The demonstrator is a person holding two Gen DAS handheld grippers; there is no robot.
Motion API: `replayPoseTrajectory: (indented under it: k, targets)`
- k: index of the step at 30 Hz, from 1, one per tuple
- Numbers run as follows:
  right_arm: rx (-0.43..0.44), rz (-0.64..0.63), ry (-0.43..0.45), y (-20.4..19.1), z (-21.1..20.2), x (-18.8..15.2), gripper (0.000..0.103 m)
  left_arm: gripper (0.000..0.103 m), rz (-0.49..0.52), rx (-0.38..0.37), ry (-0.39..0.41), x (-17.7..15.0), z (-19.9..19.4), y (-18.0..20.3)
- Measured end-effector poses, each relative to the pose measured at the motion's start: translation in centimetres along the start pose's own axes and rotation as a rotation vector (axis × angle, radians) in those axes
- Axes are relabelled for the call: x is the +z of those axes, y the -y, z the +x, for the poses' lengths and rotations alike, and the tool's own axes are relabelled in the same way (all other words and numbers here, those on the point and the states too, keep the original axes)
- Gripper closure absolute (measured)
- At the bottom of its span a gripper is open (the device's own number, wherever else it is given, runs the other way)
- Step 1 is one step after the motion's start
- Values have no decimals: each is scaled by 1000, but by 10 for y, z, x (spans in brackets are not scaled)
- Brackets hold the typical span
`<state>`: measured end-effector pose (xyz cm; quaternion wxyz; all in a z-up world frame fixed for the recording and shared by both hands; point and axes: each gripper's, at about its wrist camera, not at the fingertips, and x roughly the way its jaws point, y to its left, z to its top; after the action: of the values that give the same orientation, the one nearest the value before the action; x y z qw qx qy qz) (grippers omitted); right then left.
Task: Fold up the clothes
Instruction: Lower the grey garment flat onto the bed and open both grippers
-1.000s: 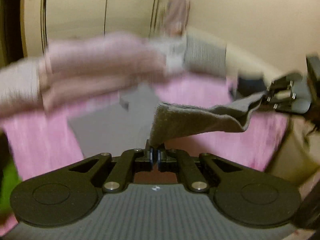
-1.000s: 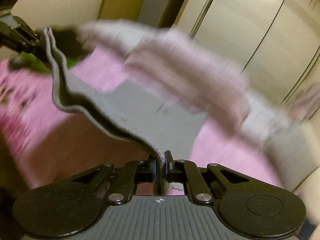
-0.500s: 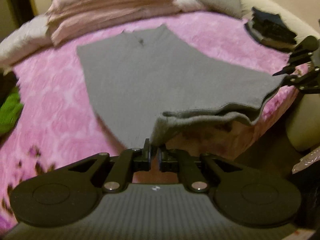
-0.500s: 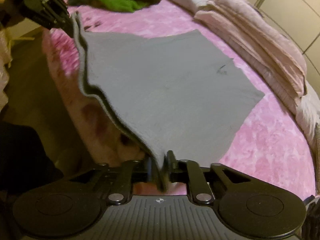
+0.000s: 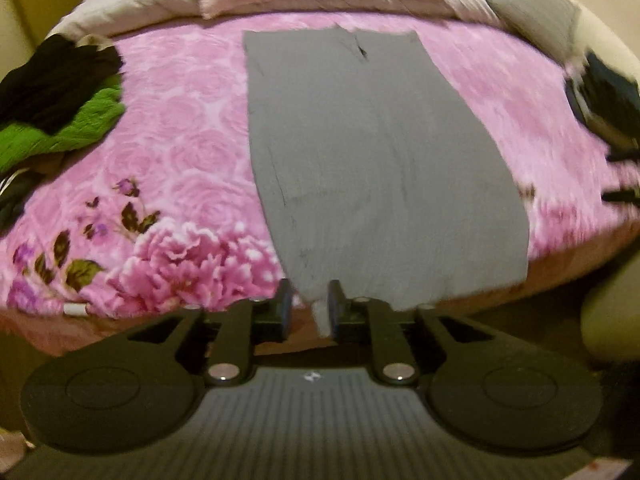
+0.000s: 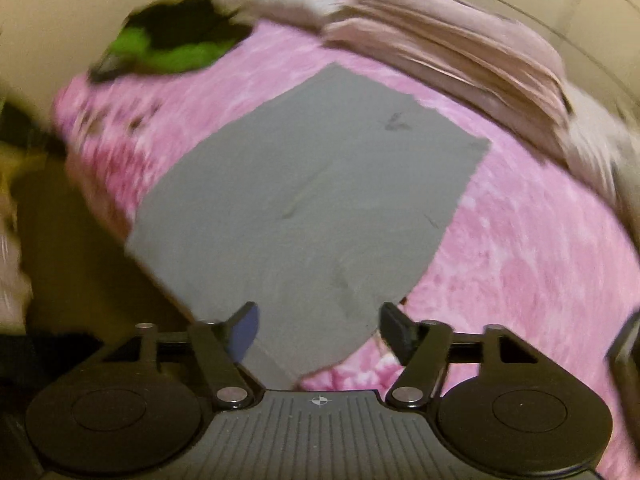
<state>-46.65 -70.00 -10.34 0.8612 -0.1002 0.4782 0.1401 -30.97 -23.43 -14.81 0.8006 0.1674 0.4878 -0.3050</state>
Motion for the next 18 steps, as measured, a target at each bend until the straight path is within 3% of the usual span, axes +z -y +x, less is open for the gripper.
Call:
replayPoseTrajectory:
  k: [4, 6, 9, 12, 18]
  targets:
    - [21, 303, 20, 33, -18, 18, 22, 62, -113, -22, 40, 27, -14, 14]
    - [28, 446, 24, 50, -26, 25, 20, 45, -142, -32, 58, 42, -20, 22]
    - [20, 648, -4, 70, -37, 35, 18, 32, -169, -43, 68, 65, -28, 34]
    - [24, 735, -38, 78, -42, 41, 18, 13, -181, -42, 76, 83, -33, 45]
    - [13, 766, -75, 54, -40, 55, 17, 1, -169, -16, 44, 101, -28, 60]
